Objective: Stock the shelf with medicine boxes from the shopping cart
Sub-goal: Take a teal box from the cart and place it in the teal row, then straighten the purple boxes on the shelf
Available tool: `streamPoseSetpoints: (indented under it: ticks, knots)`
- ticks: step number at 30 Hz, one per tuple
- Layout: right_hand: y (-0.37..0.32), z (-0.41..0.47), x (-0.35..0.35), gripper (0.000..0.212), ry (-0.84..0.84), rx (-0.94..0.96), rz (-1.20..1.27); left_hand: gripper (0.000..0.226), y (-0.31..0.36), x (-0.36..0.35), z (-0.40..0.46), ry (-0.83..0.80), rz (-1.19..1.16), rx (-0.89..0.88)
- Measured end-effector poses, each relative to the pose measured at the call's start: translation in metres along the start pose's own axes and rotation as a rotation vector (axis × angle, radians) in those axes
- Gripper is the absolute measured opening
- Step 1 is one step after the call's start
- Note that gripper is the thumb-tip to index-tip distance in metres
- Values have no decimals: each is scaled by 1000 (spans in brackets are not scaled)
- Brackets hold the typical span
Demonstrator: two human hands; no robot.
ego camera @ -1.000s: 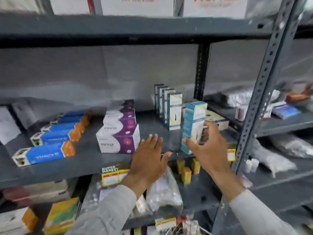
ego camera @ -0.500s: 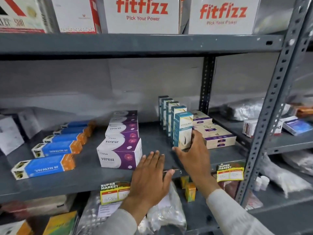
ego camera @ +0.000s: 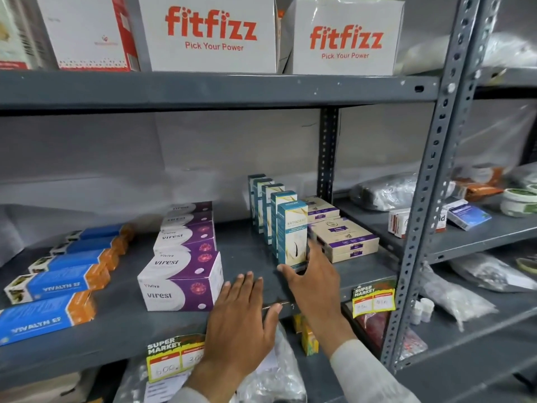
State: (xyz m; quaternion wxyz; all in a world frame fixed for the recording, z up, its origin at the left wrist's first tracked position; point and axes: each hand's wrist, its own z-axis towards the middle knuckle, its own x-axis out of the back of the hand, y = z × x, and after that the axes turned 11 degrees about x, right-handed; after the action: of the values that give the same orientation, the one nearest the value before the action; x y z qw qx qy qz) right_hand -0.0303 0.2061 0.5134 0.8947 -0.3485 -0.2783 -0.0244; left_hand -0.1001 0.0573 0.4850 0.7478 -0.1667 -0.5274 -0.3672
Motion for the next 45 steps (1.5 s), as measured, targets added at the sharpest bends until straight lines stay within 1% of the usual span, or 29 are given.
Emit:
streamPoseSetpoints:
  ticks: [3, 9, 13, 16, 18, 20, 22, 23, 24, 25, 26, 27, 29, 31, 32, 33, 35, 37, 41, 45]
  knots:
    - [2, 1, -3, 65, 2, -29, -40, 77, 0, 1, 0, -11, 0, 2]
    - [4, -6, -5, 61, 69, -6, -61, 78, 1, 5, 0, -24, -4, 21]
    - [6, -10, -8, 65, 75, 8, -77, 77, 3, 8, -1, -52, 13, 16]
    - [5, -11, -8, 75, 53, 9, -85, 76, 4, 11, -1, -67, 13, 31]
    - [5, -15, -6, 77, 84, 8, -40, 74, 5, 17, -1, -88, -32, 43]
    - [2, -22, -3, 62, 196, 65, 41, 70, 6, 32, -3, -77, -166, 32]
    - [-8, -30, -3, 42, 297, 182, 85, 61, 3, 55, -8, -6, -284, -5]
    - [-16, -35, -5, 35, 307, 246, 101, 55, -4, 68, -13, 53, -328, -16]
    - [-26, -39, -9, 31, 284, 301, 123, 48, -14, 80, -19, 131, -371, -10]
    - [-37, -42, -13, 31, 235, 343, 154, 42, -28, 88, -25, 229, -416, 11]
    - [-49, -45, -18, 36, 164, 366, 200, 38, -48, 94, -32, 319, -448, 49]
    - [-59, -46, -23, 46, 72, 358, 257, 37, -70, 97, -40, 374, -454, 98]
    - [-75, -45, -35, 71, -125, 277, 384, 41, -115, 95, -54, 378, -391, 201]
    - [-84, -41, -44, 94, -275, 210, 419, 52, -150, 83, -65, 294, -253, 263]
    - [-87, -38, -48, 100, -323, 191, 414, 60, -162, 75, -68, 235, -177, 275]
    - [-90, -35, -51, 101, -353, 177, 417, 67, -171, 67, -70, 172, -109, 282]
    - [-92, -26, -57, 90, -380, 158, 450, 80, -180, 54, -72, 80, -10, 275]
    - [-91, -17, -62, 78, -407, 160, 477, 85, -185, 48, -72, 61, 28, 266]
    - [-87, -2, -66, 69, -489, 163, 544, 77, -190, 46, -72, 71, 36, 269]
    - [-75, 3, -71, 66, -497, 143, 602, 73, -193, 47, -72, 63, 28, 265]
